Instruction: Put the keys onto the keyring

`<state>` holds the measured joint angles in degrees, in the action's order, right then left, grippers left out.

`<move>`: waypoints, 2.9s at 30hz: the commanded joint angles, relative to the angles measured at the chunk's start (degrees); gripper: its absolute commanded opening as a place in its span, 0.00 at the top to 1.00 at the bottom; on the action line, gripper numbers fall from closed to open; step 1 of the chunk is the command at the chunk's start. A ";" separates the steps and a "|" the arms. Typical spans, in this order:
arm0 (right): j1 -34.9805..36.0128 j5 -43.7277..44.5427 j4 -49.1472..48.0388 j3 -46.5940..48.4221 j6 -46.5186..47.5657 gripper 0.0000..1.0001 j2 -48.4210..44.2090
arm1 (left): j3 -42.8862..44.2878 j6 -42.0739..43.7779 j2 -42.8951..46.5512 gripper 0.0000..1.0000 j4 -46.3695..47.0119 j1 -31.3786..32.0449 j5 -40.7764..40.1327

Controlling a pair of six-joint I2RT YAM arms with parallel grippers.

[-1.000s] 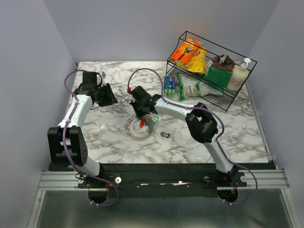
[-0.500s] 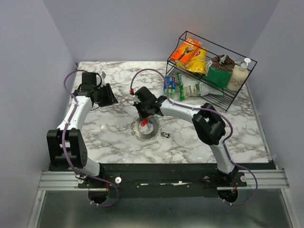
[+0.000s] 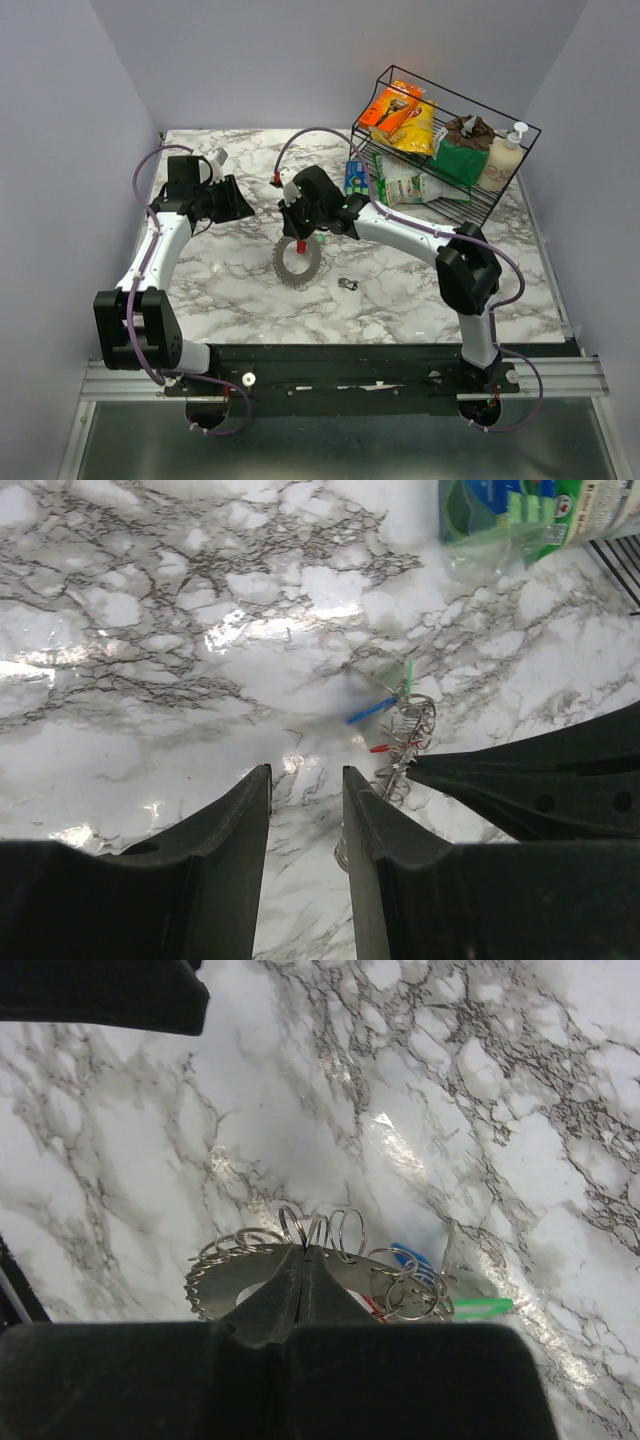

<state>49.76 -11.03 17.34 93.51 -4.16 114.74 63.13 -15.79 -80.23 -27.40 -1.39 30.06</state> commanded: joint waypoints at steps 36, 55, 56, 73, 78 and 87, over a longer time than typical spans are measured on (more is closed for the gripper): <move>-4.49 -39.95 -13.04 -11.51 6.19 0.99 -26.93 | -22.18 -50.21 18.26 0.62 92.95 0.25 45.17; -5.72 -43.38 -19.27 -11.86 1.26 0.99 -29.83 | -22.44 -63.13 14.84 0.66 111.68 2.97 47.89; -5.81 -43.46 -19.54 -11.86 1.09 0.99 -29.84 | -22.35 -63.22 14.92 0.67 111.68 3.14 48.16; -6.07 -44.78 -20.86 -11.86 -0.49 0.99 -29.92 | -21.30 -63.13 13.26 0.76 110.81 4.29 47.90; -6.08 -45.22 -20.95 -11.69 -0.58 0.99 -29.75 | -20.95 -63.22 12.46 0.77 110.63 4.38 47.63; -6.08 -45.05 -20.86 -11.60 -0.76 0.99 -29.13 | -20.07 -63.22 11.85 0.76 110.45 5.17 47.81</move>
<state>43.64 -53.82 -0.34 81.47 -4.49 86.56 41.50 -79.05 -68.05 75.70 3.14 76.93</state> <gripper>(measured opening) 0.012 0.240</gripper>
